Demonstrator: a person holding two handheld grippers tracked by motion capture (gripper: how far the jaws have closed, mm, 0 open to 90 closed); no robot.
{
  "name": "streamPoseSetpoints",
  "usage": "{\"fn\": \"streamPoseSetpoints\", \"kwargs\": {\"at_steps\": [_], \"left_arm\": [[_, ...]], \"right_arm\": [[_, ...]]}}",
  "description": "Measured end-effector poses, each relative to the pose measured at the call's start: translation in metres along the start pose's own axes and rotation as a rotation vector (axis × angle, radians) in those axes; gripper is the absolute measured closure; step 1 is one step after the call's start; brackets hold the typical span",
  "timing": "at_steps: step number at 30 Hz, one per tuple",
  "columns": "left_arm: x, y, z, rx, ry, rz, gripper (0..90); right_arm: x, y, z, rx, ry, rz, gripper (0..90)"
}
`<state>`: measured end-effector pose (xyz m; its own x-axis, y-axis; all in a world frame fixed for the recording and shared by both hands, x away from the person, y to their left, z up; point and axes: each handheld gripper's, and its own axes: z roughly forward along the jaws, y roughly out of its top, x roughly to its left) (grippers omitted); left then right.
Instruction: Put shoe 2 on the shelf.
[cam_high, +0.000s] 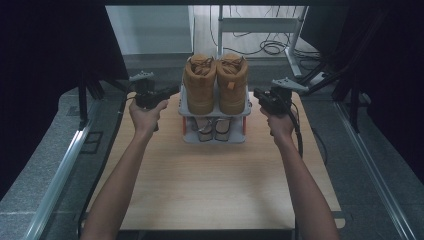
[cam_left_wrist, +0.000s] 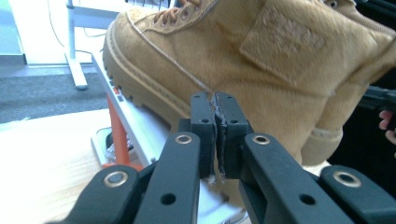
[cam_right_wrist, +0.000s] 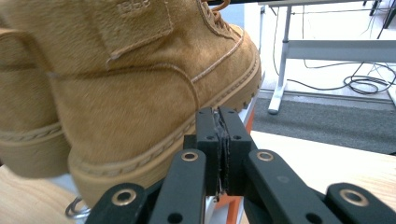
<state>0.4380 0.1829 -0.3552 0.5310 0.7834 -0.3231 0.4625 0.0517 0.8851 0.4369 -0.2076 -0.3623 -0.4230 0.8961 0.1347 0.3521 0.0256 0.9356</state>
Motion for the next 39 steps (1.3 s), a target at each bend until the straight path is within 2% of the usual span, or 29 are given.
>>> {"fn": "streamPoseSetpoints", "kwargs": {"at_steps": [5,9,15,18,22,24,31,34,39], "left_arm": [[-0.006,-0.009,-0.011,0.0,-0.002,0.03,85.6],[-0.01,-0.018,-0.018,-0.006,-0.02,0.044,84.5],[-0.016,-0.04,-0.03,0.0,-0.02,0.07,82.1],[-0.019,-0.056,-0.034,0.025,-0.03,0.078,76.9],[-0.025,-0.079,-0.04,0.059,-0.009,0.109,65.6],[-0.027,-0.088,-0.041,0.075,-0.007,0.12,59.3],[-0.026,-0.119,-0.048,0.104,0.004,0.135,48.0],[-0.025,-0.136,-0.051,0.131,-0.022,0.126,44.6],[-0.025,-0.159,-0.054,0.16,-0.017,0.149,43.2]], "right_arm": [[-0.002,-0.008,-0.013,-0.008,0.017,-0.001,87.3],[-0.005,-0.018,-0.024,-0.014,0.034,0.007,87.2],[-0.007,-0.034,-0.041,-0.029,0.071,0.027,84.3],[-0.007,-0.042,-0.05,-0.032,0.091,0.02,76.5],[-0.004,-0.055,-0.061,-0.022,0.09,-0.011,64.4],[-0.002,-0.062,-0.064,-0.021,0.099,-0.006,60.4],[0.003,-0.093,-0.072,-0.005,0.114,-0.011,54.3],[0.004,-0.112,-0.077,0.008,0.136,-0.004,52.3],[0.007,-0.144,-0.084,0.061,0.159,-0.02,50.6]]}}
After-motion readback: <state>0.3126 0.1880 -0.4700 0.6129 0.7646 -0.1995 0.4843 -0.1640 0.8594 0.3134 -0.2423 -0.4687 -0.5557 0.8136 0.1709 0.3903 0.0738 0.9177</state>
